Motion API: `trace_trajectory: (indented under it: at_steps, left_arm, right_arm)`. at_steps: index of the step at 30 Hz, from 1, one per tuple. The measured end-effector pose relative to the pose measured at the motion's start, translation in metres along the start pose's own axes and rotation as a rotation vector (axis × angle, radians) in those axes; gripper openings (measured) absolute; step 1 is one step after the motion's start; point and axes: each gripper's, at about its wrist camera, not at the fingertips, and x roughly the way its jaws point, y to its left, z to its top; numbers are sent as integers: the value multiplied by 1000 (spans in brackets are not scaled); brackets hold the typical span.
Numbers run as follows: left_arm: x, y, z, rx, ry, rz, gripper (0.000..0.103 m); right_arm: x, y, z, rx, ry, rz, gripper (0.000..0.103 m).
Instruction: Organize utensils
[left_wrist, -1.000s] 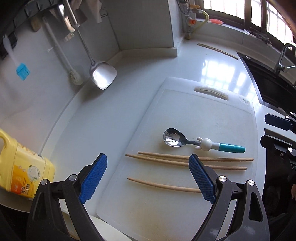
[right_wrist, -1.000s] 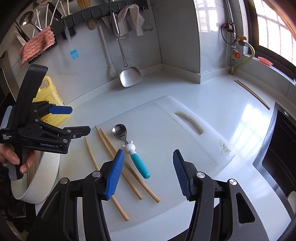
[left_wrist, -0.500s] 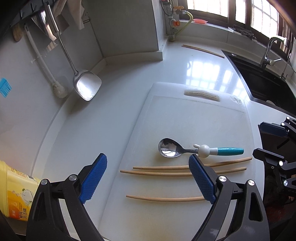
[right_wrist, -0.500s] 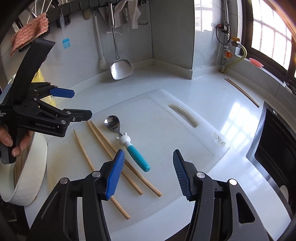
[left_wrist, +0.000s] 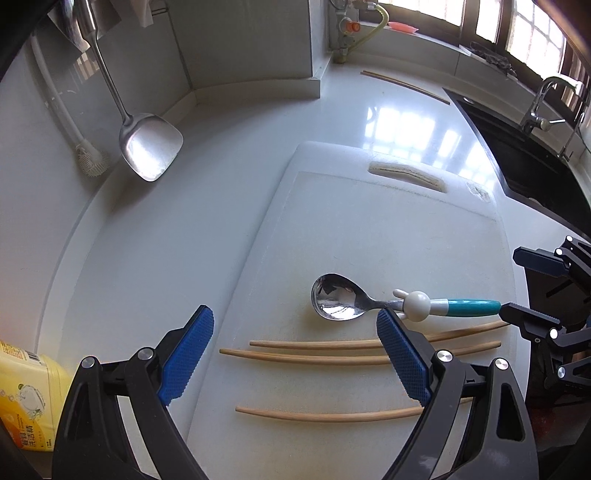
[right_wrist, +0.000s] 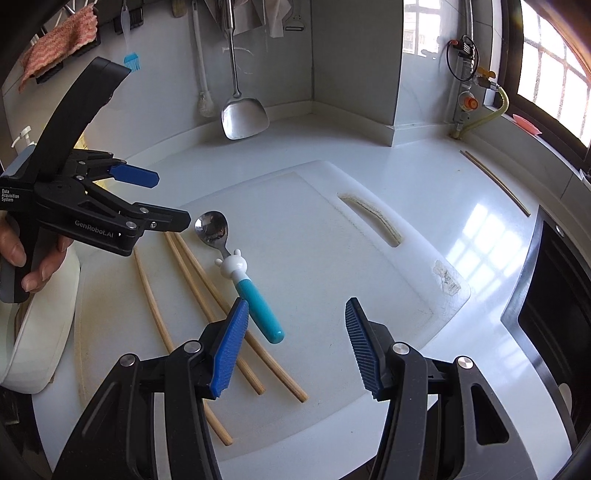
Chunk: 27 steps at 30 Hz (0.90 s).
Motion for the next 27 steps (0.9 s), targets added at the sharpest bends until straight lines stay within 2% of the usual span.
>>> trace_trajectory:
  at_steps: [10, 15, 27]
  left_arm:
    - [21, -6, 13, 43, 53, -67, 88]
    - [23, -5, 13, 41, 43, -106, 86]
    - [13, 2, 5, -75, 58, -91, 86]
  right_arm:
    - [13, 2, 2, -11, 14, 17, 53]
    - [17, 0, 2, -13, 14, 20, 53]
    - [19, 1, 3, -23, 16, 34, 53]
